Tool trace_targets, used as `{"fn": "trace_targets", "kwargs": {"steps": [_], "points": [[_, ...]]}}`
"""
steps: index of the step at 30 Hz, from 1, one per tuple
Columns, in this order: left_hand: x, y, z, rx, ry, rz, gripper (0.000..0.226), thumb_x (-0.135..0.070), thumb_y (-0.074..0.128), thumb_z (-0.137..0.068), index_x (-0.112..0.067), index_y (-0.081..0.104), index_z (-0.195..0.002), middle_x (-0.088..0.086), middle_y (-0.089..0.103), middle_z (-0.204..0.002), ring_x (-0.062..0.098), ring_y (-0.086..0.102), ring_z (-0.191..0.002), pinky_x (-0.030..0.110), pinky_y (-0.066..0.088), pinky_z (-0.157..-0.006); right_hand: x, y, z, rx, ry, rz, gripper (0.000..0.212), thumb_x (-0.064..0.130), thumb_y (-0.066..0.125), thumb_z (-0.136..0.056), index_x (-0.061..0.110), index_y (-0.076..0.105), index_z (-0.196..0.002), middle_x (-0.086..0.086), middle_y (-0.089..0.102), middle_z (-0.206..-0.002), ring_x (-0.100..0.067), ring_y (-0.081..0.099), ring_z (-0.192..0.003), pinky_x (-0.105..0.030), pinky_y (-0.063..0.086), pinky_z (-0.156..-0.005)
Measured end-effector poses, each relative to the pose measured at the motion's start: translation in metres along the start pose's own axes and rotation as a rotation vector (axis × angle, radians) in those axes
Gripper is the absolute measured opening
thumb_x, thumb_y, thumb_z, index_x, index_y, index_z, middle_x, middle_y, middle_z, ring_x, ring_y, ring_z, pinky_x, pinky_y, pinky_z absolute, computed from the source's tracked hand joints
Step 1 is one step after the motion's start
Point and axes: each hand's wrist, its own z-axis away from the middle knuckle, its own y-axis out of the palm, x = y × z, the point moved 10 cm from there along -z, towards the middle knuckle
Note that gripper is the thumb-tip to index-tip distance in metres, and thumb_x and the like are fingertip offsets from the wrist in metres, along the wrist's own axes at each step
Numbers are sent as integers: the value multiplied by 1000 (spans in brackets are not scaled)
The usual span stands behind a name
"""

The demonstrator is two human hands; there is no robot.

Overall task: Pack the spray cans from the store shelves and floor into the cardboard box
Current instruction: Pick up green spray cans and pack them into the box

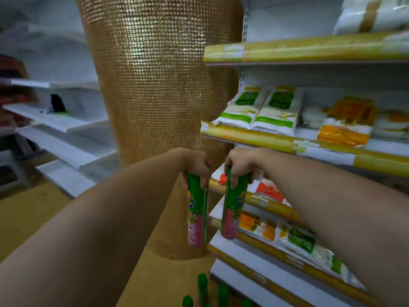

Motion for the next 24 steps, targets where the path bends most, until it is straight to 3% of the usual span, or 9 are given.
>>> {"fn": "trace_targets", "kwargs": {"steps": [5, 10, 18, 24], "points": [[-41, -21, -1, 25, 151, -84, 37, -8, 86, -78, -12, 64, -108, 12, 67, -109, 32, 70, -95, 45, 64, -72, -17, -24, 27, -35, 149, -28, 46, 9, 89, -75, 7, 69, -117, -11, 66, -112, -34, 69, -97, -49, 64, -72], [-92, -13, -9, 79, 297, -196, 48, -6, 87, -77, -7, 64, -119, 17, 69, -114, 34, 72, -93, 48, 64, -71, -49, -25, 60, -65, 283, -103, 40, 11, 87, -78, 4, 68, -112, -14, 69, -108, -32, 72, -89, -47, 64, -70], [-216, 75, -3, 202, 608, -323, 45, -3, 85, -77, -4, 64, -117, 16, 67, -110, 32, 71, -88, 41, 63, -58, -141, 12, 155, -132, 551, -262, 48, 14, 89, -76, 1, 69, -117, -15, 72, -108, -32, 74, -90, -45, 65, -67], [-333, 156, 40, 301, 833, -391, 44, -5, 87, -76, -7, 65, -114, 14, 67, -106, 33, 72, -90, 49, 64, -68, -220, 45, 275, -207, 795, -374, 46, 12, 87, -77, 3, 69, -118, -14, 70, -106, -31, 73, -92, -45, 64, -71]]}}
